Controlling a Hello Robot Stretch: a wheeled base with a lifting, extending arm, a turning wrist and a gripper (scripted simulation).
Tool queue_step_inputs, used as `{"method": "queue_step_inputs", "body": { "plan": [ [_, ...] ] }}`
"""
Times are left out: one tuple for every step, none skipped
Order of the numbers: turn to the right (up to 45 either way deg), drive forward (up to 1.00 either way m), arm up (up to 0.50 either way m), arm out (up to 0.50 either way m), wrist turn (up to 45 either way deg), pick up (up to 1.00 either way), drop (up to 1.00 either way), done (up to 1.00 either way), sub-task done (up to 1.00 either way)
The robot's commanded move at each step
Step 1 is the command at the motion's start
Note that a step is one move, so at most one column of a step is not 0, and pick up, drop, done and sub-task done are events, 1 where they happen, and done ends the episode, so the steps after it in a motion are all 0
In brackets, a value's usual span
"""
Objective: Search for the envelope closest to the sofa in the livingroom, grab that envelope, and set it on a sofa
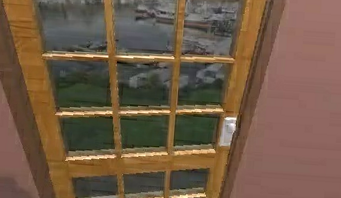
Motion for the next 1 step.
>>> {"method": "queue_step_inputs", "body": {
  "plan": [
    [45.0,0.00,0.00,0.00,0.0,0.00,0.00,0.00,0.00]
  ]
}}
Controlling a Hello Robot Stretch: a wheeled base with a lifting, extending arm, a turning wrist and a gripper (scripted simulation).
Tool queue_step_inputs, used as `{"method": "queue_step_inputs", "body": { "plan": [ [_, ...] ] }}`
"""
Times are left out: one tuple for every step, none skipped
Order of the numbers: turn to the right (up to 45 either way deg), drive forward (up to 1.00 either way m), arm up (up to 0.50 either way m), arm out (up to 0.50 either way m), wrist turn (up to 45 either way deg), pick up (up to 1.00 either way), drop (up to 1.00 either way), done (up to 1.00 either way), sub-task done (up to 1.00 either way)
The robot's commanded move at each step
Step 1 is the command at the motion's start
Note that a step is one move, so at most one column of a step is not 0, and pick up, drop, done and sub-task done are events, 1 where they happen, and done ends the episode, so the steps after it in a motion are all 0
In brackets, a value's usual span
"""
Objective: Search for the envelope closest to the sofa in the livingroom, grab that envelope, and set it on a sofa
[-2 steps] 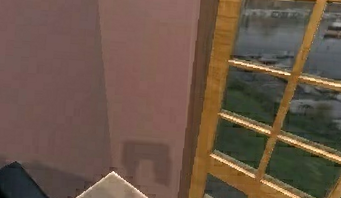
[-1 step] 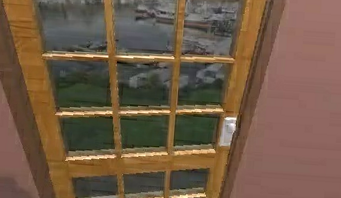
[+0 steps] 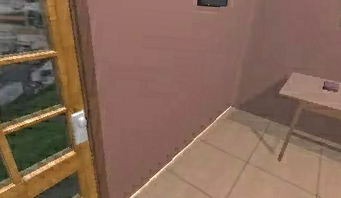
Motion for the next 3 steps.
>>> {"method": "queue_step_inputs", "body": {
  "plan": [
    [33.0,0.00,0.00,0.00,0.0,0.00,0.00,0.00,0.00],
    [0.0,0.30,0.00,0.00,0.0,0.00,0.00,0.00,0.00],
    [45.0,0.00,0.00,0.00,0.0,0.00,0.00,0.00,0.00]
  ]
}}
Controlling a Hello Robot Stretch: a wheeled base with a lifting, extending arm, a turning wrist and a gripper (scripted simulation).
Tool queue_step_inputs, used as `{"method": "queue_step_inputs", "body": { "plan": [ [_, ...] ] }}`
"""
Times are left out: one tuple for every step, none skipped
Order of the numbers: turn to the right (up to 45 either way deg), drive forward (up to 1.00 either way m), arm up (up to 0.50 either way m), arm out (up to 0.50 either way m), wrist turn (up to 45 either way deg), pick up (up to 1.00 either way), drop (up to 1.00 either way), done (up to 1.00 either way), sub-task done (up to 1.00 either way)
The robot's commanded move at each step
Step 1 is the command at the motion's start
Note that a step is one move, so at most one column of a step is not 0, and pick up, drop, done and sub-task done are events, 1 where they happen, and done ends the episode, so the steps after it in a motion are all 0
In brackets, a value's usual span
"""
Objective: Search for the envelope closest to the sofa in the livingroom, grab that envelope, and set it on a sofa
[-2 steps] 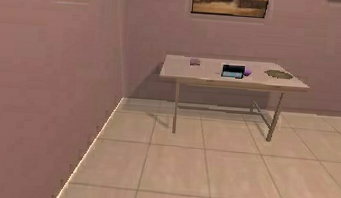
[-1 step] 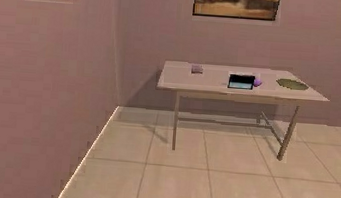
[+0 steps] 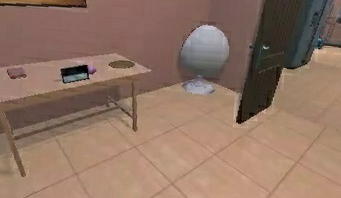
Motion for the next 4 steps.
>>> {"method": "queue_step_inputs", "body": {
  "plan": [
    [36.0,0.00,0.00,0.00,0.0,0.00,0.00,0.00,0.00],
    [0.0,0.25,0.00,0.00,0.0,0.00,0.00,0.00,0.00],
    [-12.0,0.00,0.00,0.00,0.0,0.00,0.00,0.00,0.00],
    [45.0,0.00,0.00,0.00,0.0,0.00,0.00,0.00,0.00]
  ]
}}
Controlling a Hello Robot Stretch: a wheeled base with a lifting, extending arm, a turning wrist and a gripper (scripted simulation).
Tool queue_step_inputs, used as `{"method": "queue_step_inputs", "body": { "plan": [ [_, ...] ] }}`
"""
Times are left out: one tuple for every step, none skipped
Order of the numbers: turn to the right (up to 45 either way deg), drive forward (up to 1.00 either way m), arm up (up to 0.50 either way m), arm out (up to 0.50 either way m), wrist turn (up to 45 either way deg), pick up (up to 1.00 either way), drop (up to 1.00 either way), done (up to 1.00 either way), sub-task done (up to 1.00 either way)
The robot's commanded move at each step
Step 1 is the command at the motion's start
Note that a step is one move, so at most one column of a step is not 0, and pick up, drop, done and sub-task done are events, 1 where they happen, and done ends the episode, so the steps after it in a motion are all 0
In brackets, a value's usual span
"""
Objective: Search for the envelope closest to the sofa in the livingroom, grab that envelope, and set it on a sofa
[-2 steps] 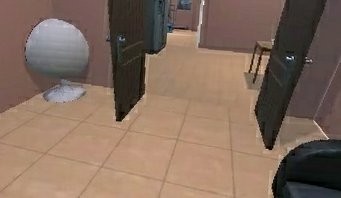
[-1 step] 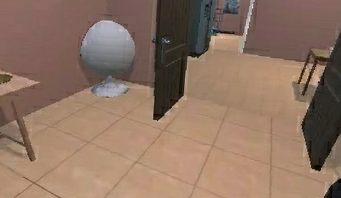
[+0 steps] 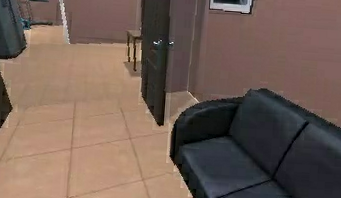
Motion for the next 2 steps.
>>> {"method": "queue_step_inputs", "body": {
  "plan": [
    [45.0,0.00,0.00,0.00,0.0,0.00,0.00,0.00,0.00],
    [27.0,0.00,0.00,0.00,0.0,0.00,0.00,0.00,0.00]
  ]
}}
